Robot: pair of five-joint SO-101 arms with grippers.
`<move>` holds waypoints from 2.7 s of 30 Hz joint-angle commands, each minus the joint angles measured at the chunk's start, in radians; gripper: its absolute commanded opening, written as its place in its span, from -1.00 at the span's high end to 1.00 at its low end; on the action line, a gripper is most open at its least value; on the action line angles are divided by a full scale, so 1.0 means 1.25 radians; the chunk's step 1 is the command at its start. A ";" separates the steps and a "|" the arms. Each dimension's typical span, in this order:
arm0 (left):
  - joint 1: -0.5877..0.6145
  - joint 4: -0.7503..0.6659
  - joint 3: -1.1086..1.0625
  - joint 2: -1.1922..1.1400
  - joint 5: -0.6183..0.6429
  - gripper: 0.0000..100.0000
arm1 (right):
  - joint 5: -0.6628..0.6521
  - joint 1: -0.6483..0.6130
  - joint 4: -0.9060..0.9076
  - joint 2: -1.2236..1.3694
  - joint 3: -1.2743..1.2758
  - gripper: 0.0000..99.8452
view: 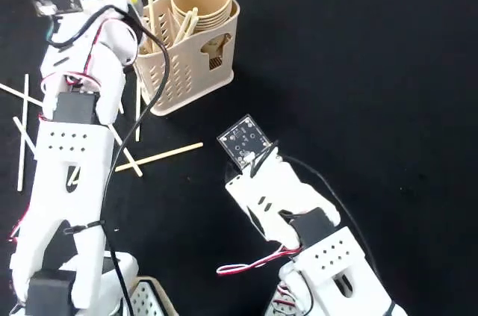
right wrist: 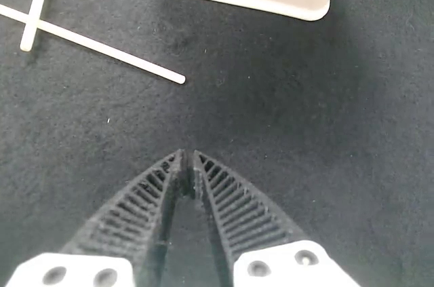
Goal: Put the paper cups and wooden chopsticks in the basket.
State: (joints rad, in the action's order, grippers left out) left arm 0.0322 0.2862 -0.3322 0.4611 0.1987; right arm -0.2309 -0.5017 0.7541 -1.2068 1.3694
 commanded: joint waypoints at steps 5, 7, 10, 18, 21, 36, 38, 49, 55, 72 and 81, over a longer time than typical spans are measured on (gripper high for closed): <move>-0.008 0.060 -0.037 0.005 0.006 0.60 | -0.005 -0.006 -0.002 -0.003 -0.015 0.97; 0.006 0.169 0.015 0.012 0.011 0.57 | -0.005 -0.006 -0.002 -0.003 -0.015 0.97; 0.095 0.393 0.154 0.014 0.023 0.58 | -0.005 -0.006 -0.001 -0.003 -0.015 0.97; 0.400 0.912 0.392 -0.123 0.032 0.58 | -0.005 -0.006 -0.001 -0.003 -0.015 0.97; 0.497 0.945 0.371 -0.222 -0.029 0.58 | -0.005 -0.006 -0.001 -0.003 -0.015 0.97; 0.582 0.728 0.352 -0.674 -0.076 0.59 | -0.005 -0.006 -0.002 -0.003 -0.013 0.97; 0.584 0.709 0.352 -0.711 -0.076 0.59 | -0.005 -0.006 -0.002 -0.003 -0.013 0.97; 0.582 0.648 0.353 -0.813 -0.075 0.93 | -0.005 -0.006 -0.004 -0.003 -0.013 0.97; 0.581 0.657 0.346 -0.783 -0.072 0.94 | -0.005 -0.006 -0.004 -0.003 -0.013 0.97; 0.334 0.559 0.285 -0.060 -0.038 0.94 | -0.005 -0.006 -0.005 -0.003 -0.013 0.97; 0.128 -0.131 0.030 0.206 0.037 0.94 | -0.005 -0.006 -0.005 -0.003 -0.013 0.97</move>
State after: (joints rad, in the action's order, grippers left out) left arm 0.3176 0.4994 -0.1711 0.6160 0.2294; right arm -0.2309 -0.5017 0.7557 -1.2068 1.3694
